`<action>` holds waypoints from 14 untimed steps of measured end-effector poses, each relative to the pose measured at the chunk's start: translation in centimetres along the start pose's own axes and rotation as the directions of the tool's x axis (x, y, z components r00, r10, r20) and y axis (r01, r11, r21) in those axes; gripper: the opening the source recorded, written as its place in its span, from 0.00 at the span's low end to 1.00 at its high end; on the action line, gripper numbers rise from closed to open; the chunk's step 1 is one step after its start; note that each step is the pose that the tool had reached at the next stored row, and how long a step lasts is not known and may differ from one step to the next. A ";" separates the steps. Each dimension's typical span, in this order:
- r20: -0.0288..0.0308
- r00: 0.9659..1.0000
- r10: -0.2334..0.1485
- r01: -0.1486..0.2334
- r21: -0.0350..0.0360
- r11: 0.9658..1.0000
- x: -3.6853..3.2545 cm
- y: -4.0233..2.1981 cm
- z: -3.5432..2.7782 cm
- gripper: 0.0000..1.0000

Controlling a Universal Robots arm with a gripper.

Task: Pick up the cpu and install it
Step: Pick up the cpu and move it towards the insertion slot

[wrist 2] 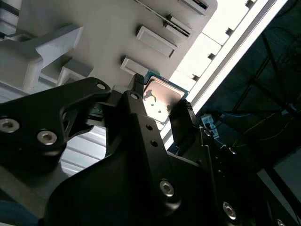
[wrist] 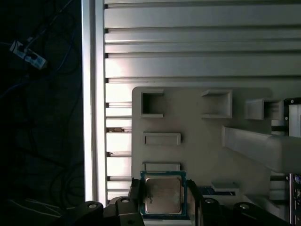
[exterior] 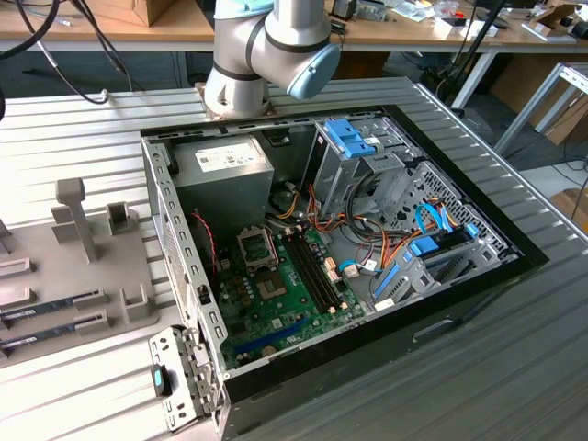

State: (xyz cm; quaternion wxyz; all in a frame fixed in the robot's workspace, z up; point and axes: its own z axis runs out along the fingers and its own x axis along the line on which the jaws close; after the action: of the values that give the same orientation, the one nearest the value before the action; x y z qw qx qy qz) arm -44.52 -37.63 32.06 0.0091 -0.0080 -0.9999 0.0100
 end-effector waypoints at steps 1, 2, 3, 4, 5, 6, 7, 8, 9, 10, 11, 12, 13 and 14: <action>0.000 1.000 0.000 0.000 0.000 1.000 0.00 0.00 -0.10 0.47; 0.000 1.000 0.000 0.000 0.000 1.000 0.00 0.00 -0.15 0.47; 0.000 1.000 0.000 0.000 0.000 1.000 0.00 -0.01 -0.20 0.47; 0.000 1.000 0.000 0.000 0.000 1.000 0.00 0.00 -0.26 0.47; 0.000 1.000 0.000 0.000 0.000 1.000 0.01 -0.01 -0.31 0.47; 0.000 1.000 0.000 0.000 0.000 1.000 0.01 -0.01 -0.43 0.47; 0.000 1.000 0.000 0.000 0.000 1.000 0.01 -0.01 -0.49 0.47; 0.000 1.000 0.000 0.000 0.000 1.000 0.01 -0.01 -0.54 0.47; 0.000 1.000 0.000 0.000 0.000 1.000 0.01 -0.01 -0.62 0.47; 0.000 1.000 0.000 0.000 0.000 1.000 0.01 -0.01 -0.70 0.47; 0.000 1.000 0.000 0.000 0.000 1.000 0.01 -0.02 -0.75 0.47; 0.000 1.000 0.000 0.000 0.000 1.000 0.02 -0.02 -0.83 0.47; 0.000 1.000 0.000 0.000 0.000 1.000 0.01 -0.02 -0.89 0.47; 0.000 1.000 0.000 0.000 0.000 1.000 0.02 -0.02 -0.94 0.47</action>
State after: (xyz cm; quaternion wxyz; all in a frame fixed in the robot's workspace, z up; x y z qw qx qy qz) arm -44.52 -37.63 32.99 0.0091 -0.0080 -0.9999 0.0100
